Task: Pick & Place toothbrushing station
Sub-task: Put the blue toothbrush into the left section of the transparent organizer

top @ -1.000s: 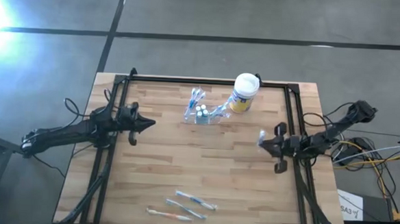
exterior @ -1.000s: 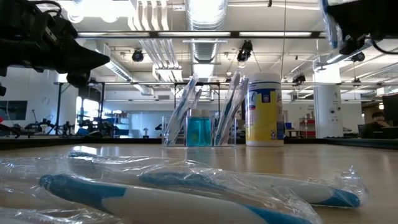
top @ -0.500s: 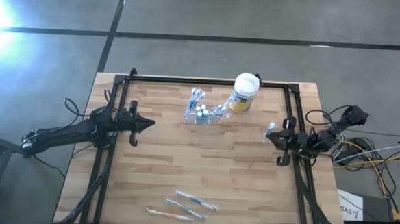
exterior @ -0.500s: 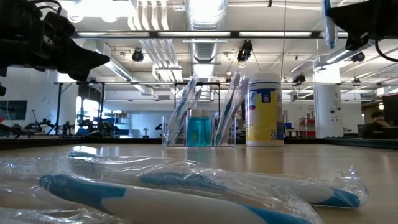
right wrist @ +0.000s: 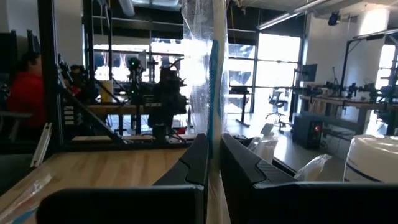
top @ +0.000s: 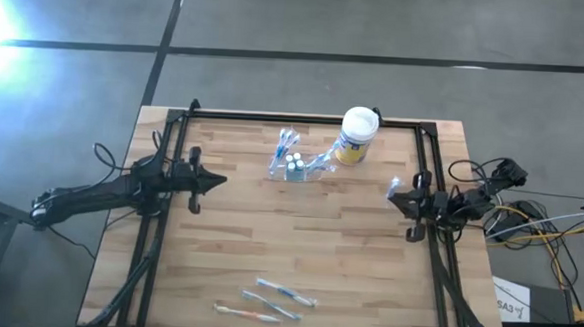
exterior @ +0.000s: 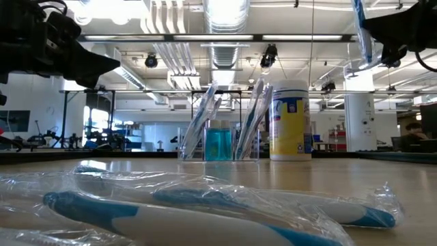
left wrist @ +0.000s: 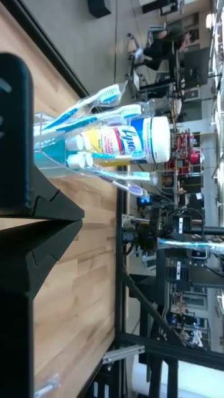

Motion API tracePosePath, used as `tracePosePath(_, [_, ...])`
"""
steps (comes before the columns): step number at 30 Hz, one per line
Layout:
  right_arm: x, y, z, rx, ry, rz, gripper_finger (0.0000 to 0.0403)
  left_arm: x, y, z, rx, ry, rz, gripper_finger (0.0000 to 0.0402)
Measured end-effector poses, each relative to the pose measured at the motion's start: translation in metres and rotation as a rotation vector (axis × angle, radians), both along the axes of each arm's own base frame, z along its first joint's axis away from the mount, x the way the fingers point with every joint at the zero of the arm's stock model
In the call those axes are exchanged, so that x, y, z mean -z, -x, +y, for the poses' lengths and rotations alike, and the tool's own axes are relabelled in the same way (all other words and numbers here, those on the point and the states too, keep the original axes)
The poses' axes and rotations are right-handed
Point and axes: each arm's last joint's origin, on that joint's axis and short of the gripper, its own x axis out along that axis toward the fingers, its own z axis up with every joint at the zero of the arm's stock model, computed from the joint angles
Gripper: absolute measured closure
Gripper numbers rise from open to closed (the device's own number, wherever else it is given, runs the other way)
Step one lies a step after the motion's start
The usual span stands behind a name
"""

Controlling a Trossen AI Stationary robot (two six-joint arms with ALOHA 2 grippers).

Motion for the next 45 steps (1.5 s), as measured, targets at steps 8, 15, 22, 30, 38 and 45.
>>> tracePosePath(8, [0.0, -0.001, 0.0, -0.001, -0.005, 0.0, 0.0385, -0.019, 0.0, 0.002, -0.071, 0.038, -0.047, 0.039])
tracePosePath(15, [-0.004, -0.002, 0.0, 0.015, -0.003, -0.033, 0.0385, -0.052, -0.007, 0.005, -0.105, -0.032, -0.11, 0.039])
tracePosePath(22, [-0.007, -0.008, 0.0, 0.048, -0.01, -0.039, 0.0385, -0.089, -0.042, 0.015, -0.11, -0.125, -0.123, 0.039])
tracePosePath(30, [-0.011, -0.015, 0.002, 0.06, 0.025, -0.061, 0.0385, -0.12, -0.119, 0.036, -0.068, -0.193, -0.034, 0.036])
tracePosePath(38, [-0.014, -0.023, 0.008, 0.013, 0.05, -0.048, 0.0385, -0.137, -0.197, 0.045, 0.129, -0.186, -0.021, 0.0241])
tracePosePath(45, [-0.022, -0.035, 0.014, 0.05, 0.06, 0.012, 0.0385, -0.138, -0.245, 0.046, 0.168, -0.163, -0.022, 0.0173])
